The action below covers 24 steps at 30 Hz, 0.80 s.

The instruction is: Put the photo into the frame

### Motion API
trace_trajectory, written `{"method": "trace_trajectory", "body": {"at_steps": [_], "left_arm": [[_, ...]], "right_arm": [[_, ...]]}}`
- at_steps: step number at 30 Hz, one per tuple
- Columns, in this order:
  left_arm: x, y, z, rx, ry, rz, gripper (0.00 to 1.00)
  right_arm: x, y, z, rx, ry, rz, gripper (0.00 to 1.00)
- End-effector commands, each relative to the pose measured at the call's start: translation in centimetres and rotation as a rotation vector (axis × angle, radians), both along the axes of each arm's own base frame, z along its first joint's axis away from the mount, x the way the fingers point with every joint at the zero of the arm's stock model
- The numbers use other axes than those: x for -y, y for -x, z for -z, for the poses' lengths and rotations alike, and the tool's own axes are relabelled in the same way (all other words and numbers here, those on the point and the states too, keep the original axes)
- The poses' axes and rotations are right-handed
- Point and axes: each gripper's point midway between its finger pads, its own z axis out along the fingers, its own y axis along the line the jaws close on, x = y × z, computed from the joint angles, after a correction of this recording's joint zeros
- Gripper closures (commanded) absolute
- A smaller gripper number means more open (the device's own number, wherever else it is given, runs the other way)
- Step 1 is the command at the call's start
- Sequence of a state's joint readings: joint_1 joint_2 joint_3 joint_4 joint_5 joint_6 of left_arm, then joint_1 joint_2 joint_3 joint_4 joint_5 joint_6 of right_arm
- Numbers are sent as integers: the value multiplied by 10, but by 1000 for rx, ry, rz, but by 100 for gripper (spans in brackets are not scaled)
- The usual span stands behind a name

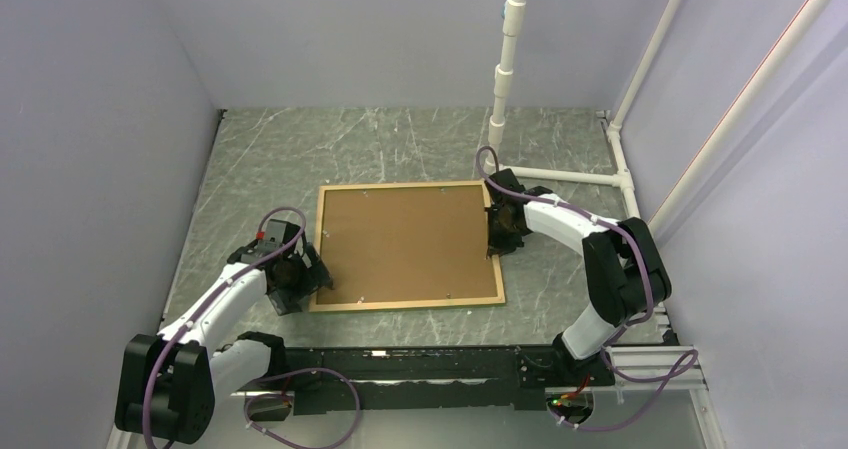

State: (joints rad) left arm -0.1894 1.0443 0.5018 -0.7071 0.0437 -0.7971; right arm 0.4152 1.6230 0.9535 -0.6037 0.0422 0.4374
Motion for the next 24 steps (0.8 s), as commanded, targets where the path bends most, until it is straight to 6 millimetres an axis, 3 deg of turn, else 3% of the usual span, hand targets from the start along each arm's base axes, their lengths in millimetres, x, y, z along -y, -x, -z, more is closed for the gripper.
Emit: {"method": "trace_trajectory", "body": {"at_steps": [1,7,9,11,13,19,24], "left_arm": [[-7,-7,0,29,-45,20,8],[-6,-10,1,44,-44,25,9],[-5,-11,1,46,-39,27,9],[-5,-11,2,44,-38,27,9],[-5,-11,3,40,-39,29,9],[-3,-11,5,41,-27,35,10],[-3,-12,4,40,-29,35,11]], "right_arm": [[0,-13,0,60,-7,18,100],[-2,-16,-11,59,-135,52,98],[-1,-18,-12,58,-162,66,80],[-3,-19,-12,52,-184,67,56],[-5,-18,-10,42,-197,66,50],[-5,-16,1,21,-194,78,50],[4,-11,15,-13,-137,81,56]]}}
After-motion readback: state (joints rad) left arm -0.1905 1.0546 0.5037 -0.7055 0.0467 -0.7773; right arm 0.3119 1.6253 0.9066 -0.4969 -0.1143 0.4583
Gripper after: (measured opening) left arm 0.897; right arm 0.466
